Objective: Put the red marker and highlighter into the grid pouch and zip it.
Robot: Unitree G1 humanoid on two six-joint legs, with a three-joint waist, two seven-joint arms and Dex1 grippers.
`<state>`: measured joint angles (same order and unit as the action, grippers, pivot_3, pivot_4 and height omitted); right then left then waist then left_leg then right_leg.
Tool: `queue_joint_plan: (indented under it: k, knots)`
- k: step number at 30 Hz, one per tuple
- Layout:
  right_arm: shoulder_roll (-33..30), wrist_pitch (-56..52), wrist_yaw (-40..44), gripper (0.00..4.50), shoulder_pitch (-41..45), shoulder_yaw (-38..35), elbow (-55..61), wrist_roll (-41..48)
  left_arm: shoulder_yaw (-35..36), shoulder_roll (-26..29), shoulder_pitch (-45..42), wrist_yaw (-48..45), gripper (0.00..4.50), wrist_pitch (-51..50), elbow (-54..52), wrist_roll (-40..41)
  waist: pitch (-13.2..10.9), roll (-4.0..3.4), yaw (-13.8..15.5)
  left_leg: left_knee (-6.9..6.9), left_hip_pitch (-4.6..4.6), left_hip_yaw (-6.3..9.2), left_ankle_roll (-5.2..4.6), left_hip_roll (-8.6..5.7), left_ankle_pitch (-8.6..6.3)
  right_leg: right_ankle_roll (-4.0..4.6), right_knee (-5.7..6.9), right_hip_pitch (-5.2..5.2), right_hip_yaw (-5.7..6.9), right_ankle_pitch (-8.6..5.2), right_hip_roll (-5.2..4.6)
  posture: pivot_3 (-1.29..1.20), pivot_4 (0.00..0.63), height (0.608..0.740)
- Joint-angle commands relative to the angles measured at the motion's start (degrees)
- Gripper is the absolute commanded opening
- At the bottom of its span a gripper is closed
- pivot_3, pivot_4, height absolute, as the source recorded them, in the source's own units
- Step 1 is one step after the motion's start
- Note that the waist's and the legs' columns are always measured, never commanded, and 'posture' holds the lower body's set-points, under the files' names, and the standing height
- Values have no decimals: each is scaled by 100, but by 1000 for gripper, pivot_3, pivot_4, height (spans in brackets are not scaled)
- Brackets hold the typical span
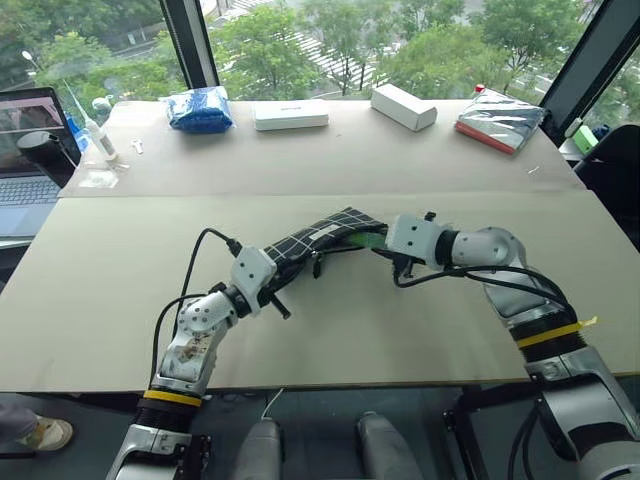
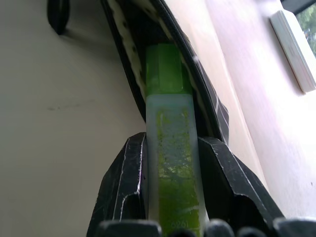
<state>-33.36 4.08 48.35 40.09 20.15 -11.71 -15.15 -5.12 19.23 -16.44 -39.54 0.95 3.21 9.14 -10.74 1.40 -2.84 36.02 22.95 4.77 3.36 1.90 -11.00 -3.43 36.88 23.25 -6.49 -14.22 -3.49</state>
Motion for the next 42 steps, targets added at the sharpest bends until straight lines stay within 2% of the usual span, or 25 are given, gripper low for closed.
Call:
queue_joint_plan:
  k: [1,5,8,14,16,18,21,23,26,29,32,34,35,36,38,42]
  knots:
    - [63,633,-276,1051,292,241,-5,-492,40,22,-41,-49,0,37,-189,91,0,0,8,1,1,0,0,-1,0,0,0,1,0,0,0,0,150,740]
    - [72,1380,-699,1051,587,488,-396,-1053,76,20,-58,-72,0,21,-163,145,0,0,31,5,2,0,0,-1,0,0,0,-1,0,1,-1,0,150,740]
    - [158,2374,-1620,1051,965,698,-890,-1683,143,1,-42,-75,0,-26,-180,230,0,0,19,3,2,-1,0,-1,0,1,0,0,0,1,-1,0,150,740]
    - [342,3160,-1887,1051,1017,809,-1268,-1721,211,-10,-23,-68,0,-56,-199,328,0,0,9,-3,1,-1,0,0,0,3,-2,2,-1,1,-1,0,150,740]
    - [353,3266,-1855,2102,1007,803,-1377,-1677,238,-17,-17,-55,0,-75,-222,364,0,0,18,-2,1,0,0,0,0,3,-1,2,-1,2,-1,0,150,740]
    - [368,3258,-1778,2664,990,744,-1452,-1574,252,-17,-12,-46,0,-88,-238,379,0,0,14,-2,0,0,0,0,0,3,-1,0,-1,2,-1,0,150,740]
    - [325,3136,-1825,3749,1065,533,-1638,-1460,266,-17,2,-35,0,-104,-260,394,0,0,14,-3,-1,0,0,0,0,4,0,0,-1,2,-1,0,150,740]
    - [271,3121,-1789,3749,1106,377,-1715,-1271,276,-16,13,-31,0,-113,-275,405,0,0,13,-2,-1,0,0,0,0,4,0,0,-1,2,-1,0,150,740]
    - [175,2917,-1270,3749,1030,14,-1664,-436,284,-15,8,-18,0,-136,-297,417,0,0,15,-3,-1,0,0,0,0,4,-1,0,-1,2,-1,0,150,740]
    - [231,2042,-422,3749,771,-494,-1165,951,294,-7,14,-5,0,-158,-319,432,0,0,15,-2,-2,0,0,1,0,4,-1,-3,-2,2,-1,0,150,740]
    - [133,-293,520,3749,413,-1254,-121,2982,306,0,14,31,0,-200,-338,437,0,0,16,-3,-1,4,-1,2,0,4,-1,-7,0,2,-1,0,150,740]
    - [-296,-1924,1155,3749,32,-1650,689,4289,325,-1,18,70,0,-239,-354,433,-1,0,47,0,0,5,-1,1,0,4,1,-8,0,2,-1,0,150,740]
    - [-420,-2513,1170,3749,-95,-1850,929,4692,333,-3,19,86,0,-254,-357,430,-1,0,70,2,5,9,-1,-1,0,4,0,-8,2,2,-2,0,150,740]
    - [-489,-2839,1043,3749,-170,-1942,1046,4771,337,-2,22,93,0,-262,-361,426,-1,0,71,5,7,12,-1,0,0,4,-2,-9,5,2,-2,0,150,740]
    - [-508,-2946,325,3749,-201,-1889,960,4120,342,1,20,105,0,-264,-352,418,0,0,39,7,6,11,-1,-1,0,4,-2,-10,4,2,-2,0,150,740]
    - [-199,-4018,-1291,3749,-115,-2160,967,3664,355,0,-3,126,0,-265,-315,410,0,0,-26,2,-5,6,-1,3,0,3,7,-3,-1,0,8,0,150,740]
